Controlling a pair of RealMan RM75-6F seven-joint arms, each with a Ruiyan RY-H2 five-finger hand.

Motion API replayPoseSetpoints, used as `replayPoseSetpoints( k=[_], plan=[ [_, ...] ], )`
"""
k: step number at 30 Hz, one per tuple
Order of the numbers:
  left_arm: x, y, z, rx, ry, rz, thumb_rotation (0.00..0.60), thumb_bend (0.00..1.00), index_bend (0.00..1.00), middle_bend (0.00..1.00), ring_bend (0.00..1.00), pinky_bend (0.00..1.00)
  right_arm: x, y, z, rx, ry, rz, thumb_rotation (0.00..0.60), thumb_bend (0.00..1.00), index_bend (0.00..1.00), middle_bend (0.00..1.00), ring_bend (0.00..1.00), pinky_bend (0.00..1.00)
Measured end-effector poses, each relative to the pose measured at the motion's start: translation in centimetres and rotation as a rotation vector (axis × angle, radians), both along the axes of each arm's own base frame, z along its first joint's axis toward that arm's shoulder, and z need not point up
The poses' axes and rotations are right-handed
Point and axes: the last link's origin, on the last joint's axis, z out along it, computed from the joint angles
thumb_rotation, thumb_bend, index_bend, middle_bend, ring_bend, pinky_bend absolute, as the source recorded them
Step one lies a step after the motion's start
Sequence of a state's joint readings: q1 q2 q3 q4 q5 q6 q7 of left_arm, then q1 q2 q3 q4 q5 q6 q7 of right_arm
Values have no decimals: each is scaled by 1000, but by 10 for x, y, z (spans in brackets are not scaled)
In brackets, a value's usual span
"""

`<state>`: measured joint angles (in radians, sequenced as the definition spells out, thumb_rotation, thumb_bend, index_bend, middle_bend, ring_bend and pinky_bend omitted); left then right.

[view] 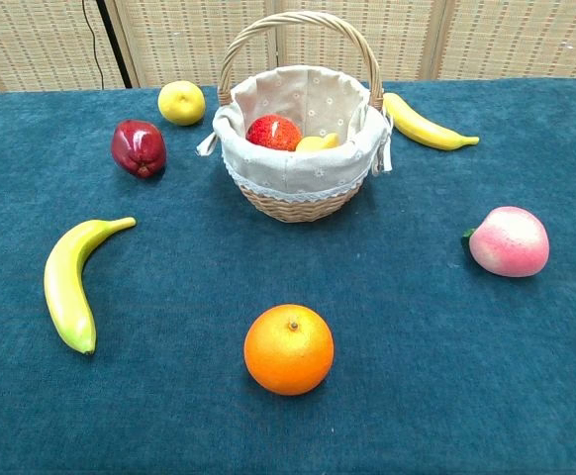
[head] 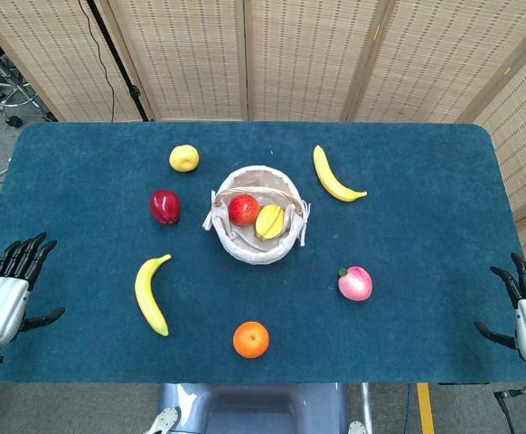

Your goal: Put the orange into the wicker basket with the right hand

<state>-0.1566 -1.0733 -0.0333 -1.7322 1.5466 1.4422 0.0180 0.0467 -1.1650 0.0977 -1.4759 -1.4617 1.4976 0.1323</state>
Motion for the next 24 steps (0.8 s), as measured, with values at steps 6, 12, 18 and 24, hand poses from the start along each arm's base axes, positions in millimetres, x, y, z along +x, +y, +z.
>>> replayPoseSetpoints(
  k=[6, 12, 18, 24],
  plan=[
    [-2, 0, 1, -1, -5, 1, 600, 111, 0, 0, 0, 0, 0, 0, 0, 4, 2, 0, 600, 0, 178, 0, 0, 0],
    [-3, 1, 0, 1, 0, 0, 600, 111, 0, 0, 0, 0, 4, 1, -1, 19, -3, 9, 600, 0, 169, 0, 0, 0],
    [-5, 3, 1, -5, -9, 3, 600, 111, 0, 0, 0, 0, 16, 4, -2, 82, -37, 47, 600, 0, 158, 0, 0, 0],
    [-4, 2, 2, -1, -19, -4, 600, 112, 0, 0, 0, 0, 36, 10, -6, 184, -64, 119, 600, 0, 152, 0, 0, 0]
  ],
)
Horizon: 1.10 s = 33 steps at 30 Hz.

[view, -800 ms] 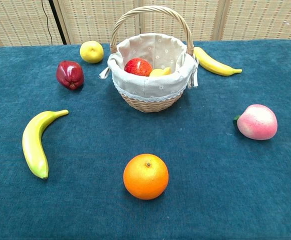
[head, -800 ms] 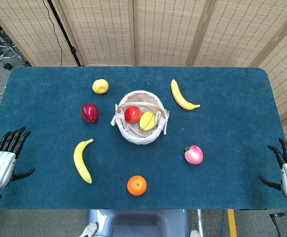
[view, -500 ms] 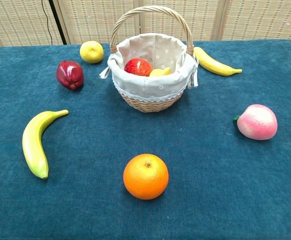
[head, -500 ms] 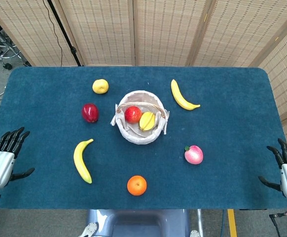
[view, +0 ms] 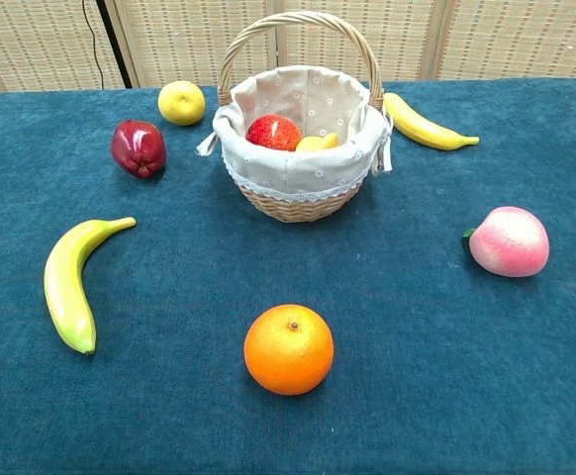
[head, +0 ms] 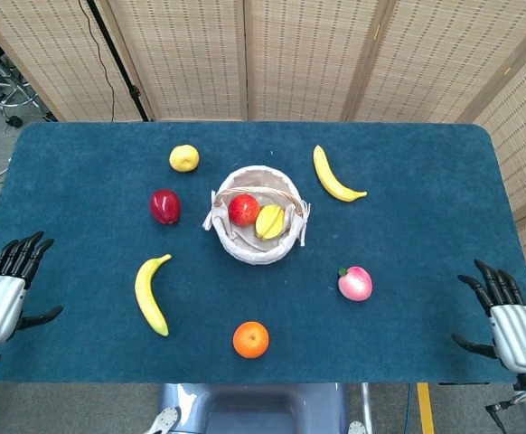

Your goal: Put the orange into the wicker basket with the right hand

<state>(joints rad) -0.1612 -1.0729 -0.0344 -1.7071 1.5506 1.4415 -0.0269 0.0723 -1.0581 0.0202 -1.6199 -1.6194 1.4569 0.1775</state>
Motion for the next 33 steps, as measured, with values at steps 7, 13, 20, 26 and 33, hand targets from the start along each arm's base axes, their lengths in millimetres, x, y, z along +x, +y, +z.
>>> replayPoseSetpoints(
  k=[7, 13, 20, 26, 33],
  plan=[
    [-1, 1, -1, -5, -3, 1, 600, 111, 0, 0, 0, 0, 35, 16, -20, 193, -51, 117, 600, 0, 152, 0, 0, 0],
    [-1, 1, 2, 12, 0, 0, 600, 111, 0, 0, 0, 0, 72, 29, -66, 408, -103, 214, 600, 0, 152, 0, 0, 0],
    [-2, 1, 4, 21, 1, 6, 600, 112, 0, 0, 0, 0, 105, 36, -119, 544, -150, 290, 600, 0, 153, 0, 0, 0],
    [-2, 1, 6, 28, -3, 4, 600, 112, 0, 0, 0, 0, 117, 28, -159, 597, -145, 294, 600, 0, 156, 0, 0, 0],
    [-3, 1, 8, 36, -5, 5, 600, 111, 0, 0, 0, 0, 125, -3, -209, 572, -119, 266, 600, 0, 152, 0, 0, 0]
  ],
)
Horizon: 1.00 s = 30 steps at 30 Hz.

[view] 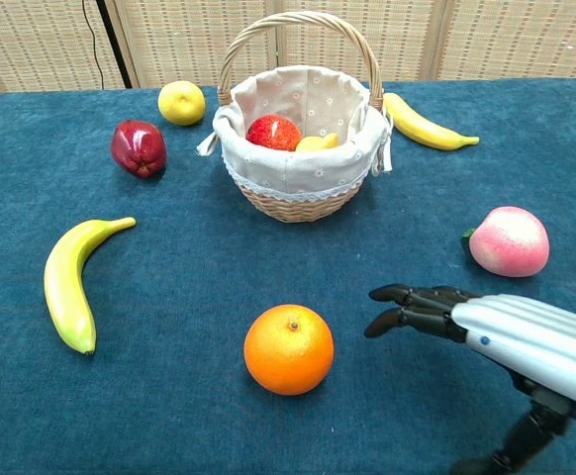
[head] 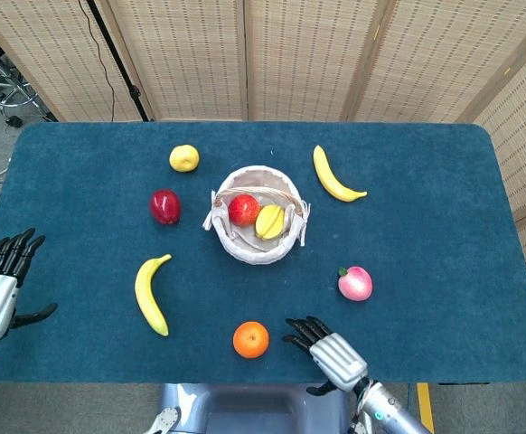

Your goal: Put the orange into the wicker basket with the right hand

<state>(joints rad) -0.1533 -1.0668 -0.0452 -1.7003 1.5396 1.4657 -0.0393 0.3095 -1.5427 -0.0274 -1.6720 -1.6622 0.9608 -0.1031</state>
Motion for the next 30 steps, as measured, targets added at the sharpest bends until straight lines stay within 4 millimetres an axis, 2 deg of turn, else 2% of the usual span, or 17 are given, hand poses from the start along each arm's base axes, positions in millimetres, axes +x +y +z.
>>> replayPoseSetpoints(
  k=[3, 9, 17, 30],
  plan=[
    [-1, 0, 1, 3, -1, 3, 600, 111, 0, 0, 0, 0, 4, -18, -9, -34, -2, -20, 600, 0, 143, 0, 0, 0],
    [-3, 2, 2, 6, -2, 9, 600, 112, 0, 0, 0, 0, 12, -37, -7, -70, -63, -55, 600, 0, 107, 0, 0, 0],
    [-3, 3, 2, 11, -1, 15, 600, 111, 0, 0, 0, 0, 22, -39, -9, -25, -135, -107, 600, 0, 102, 0, 0, 0],
    [-8, 4, 8, 28, -16, 34, 600, 111, 0, 0, 0, 0, 42, -43, -31, 164, -293, -246, 600, 0, 100, 0, 0, 0]
  ],
)
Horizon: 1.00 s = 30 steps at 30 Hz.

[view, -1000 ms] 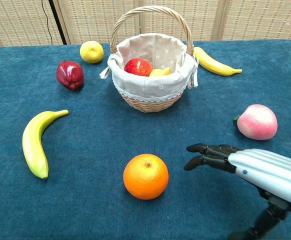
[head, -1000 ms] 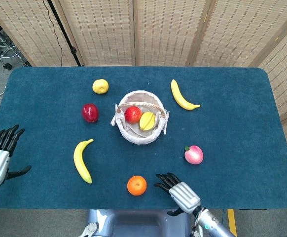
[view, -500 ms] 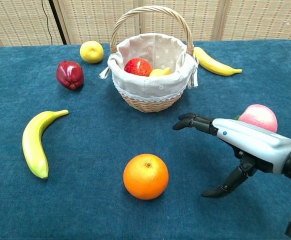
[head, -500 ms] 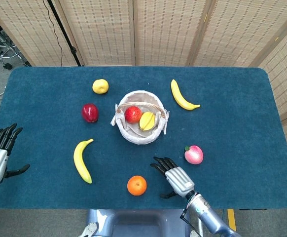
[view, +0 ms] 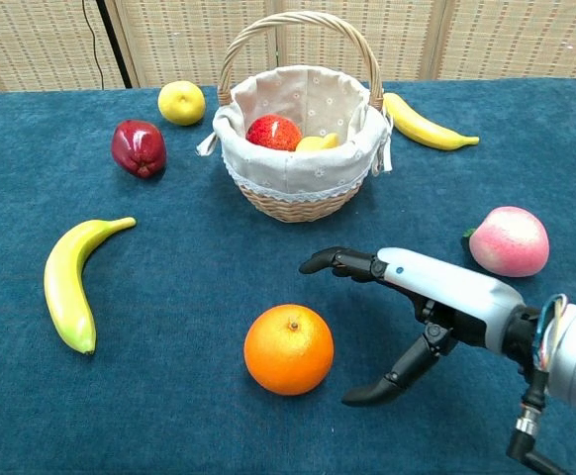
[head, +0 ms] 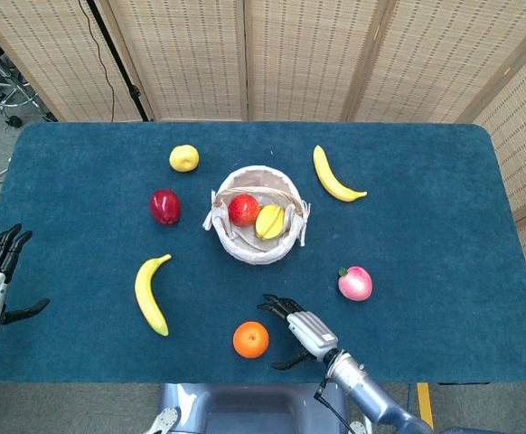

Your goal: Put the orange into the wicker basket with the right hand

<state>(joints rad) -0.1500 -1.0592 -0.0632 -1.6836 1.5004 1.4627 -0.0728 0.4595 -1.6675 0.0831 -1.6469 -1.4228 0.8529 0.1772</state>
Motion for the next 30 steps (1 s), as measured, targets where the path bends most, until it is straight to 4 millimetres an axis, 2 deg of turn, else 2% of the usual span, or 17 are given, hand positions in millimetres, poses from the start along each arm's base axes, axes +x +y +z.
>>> replayPoseSetpoints(
  k=[8, 11, 13, 15, 18, 21, 23, 26, 30],
  plan=[
    [-4, 1, 5, 17, -8, 13, 600, 111, 0, 0, 0, 0, 6, 0, -21, 89, -86, -81, 600, 0, 104, 0, 0, 0],
    [-5, 1, 5, 16, -11, 15, 600, 111, 0, 0, 0, 0, 5, 2, -29, 110, -108, -106, 600, 0, 150, 12, 2, 4],
    [-5, 2, 5, 16, -13, 16, 600, 111, 0, 0, 0, 0, 5, 2, -33, 117, -125, -125, 600, 0, 251, 86, 70, 93],
    [-6, 3, 5, 12, -17, 20, 600, 111, 0, 0, 0, 0, 3, 2, -36, 115, -139, -142, 600, 16, 425, 245, 253, 325],
    [-7, 4, 5, 11, -21, 25, 600, 111, 0, 0, 0, 0, 0, 3, -38, 104, -142, -154, 600, 131, 607, 416, 438, 547],
    [-8, 4, 6, 12, -23, 27, 600, 111, 0, 0, 0, 0, -2, 3, -37, 98, -139, -160, 600, 280, 737, 541, 560, 657],
    [-9, 5, 6, 10, -25, 28, 600, 111, 0, 0, 0, 0, -2, 3, -37, 98, -139, -167, 600, 341, 792, 593, 622, 711],
    [-9, 5, 5, 7, -25, 30, 600, 111, 0, 0, 0, 0, -4, 2, -34, 101, -140, -183, 600, 364, 817, 610, 676, 757],
    [-10, 6, 5, 2, -31, 31, 600, 111, 0, 0, 0, 0, -8, -5, -28, 62, -134, -185, 600, 366, 817, 611, 683, 763]
  ],
)
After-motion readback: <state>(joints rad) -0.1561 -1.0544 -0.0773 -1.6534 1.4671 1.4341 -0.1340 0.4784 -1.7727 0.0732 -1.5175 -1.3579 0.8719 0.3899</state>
